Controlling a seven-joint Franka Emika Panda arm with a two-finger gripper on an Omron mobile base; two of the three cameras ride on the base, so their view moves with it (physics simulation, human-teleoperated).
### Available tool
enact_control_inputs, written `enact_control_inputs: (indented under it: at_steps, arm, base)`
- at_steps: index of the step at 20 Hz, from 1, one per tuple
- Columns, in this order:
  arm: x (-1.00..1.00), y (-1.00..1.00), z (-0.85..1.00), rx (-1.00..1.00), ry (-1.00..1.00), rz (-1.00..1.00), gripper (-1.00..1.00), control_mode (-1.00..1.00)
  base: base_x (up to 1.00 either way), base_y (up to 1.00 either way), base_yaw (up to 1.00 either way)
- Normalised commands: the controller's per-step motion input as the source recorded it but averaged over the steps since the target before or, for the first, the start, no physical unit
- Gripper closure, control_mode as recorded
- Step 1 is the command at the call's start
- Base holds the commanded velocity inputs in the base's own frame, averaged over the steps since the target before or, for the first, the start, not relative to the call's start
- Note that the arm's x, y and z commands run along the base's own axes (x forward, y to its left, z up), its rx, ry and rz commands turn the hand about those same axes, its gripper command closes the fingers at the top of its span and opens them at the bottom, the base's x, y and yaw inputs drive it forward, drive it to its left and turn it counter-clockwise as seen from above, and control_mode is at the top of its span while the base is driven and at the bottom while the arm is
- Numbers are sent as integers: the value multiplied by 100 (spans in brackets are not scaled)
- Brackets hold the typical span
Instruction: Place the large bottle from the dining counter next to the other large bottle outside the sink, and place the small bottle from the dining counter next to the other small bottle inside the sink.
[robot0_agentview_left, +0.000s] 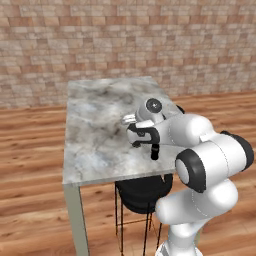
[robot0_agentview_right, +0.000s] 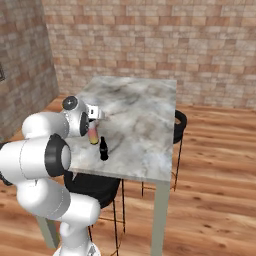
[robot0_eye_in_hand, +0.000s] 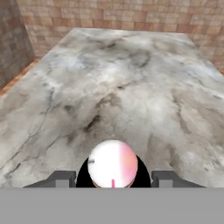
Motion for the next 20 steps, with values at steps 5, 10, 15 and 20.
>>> enact_control_inputs:
  at_steps: [5, 10, 15, 20]
  arm:
    - [0, 0, 0, 0, 0, 0, 100, 100]
    - [0, 0, 0, 0, 0, 0, 100, 100]
    - [0, 0, 0, 0, 0, 0, 100, 100]
    - [0, 0, 0, 0, 0, 0, 100, 100]
  base:
    - [13, 63, 4]
    - [2, 44, 10]
    - [0, 18, 29]
    - [-1, 10, 41]
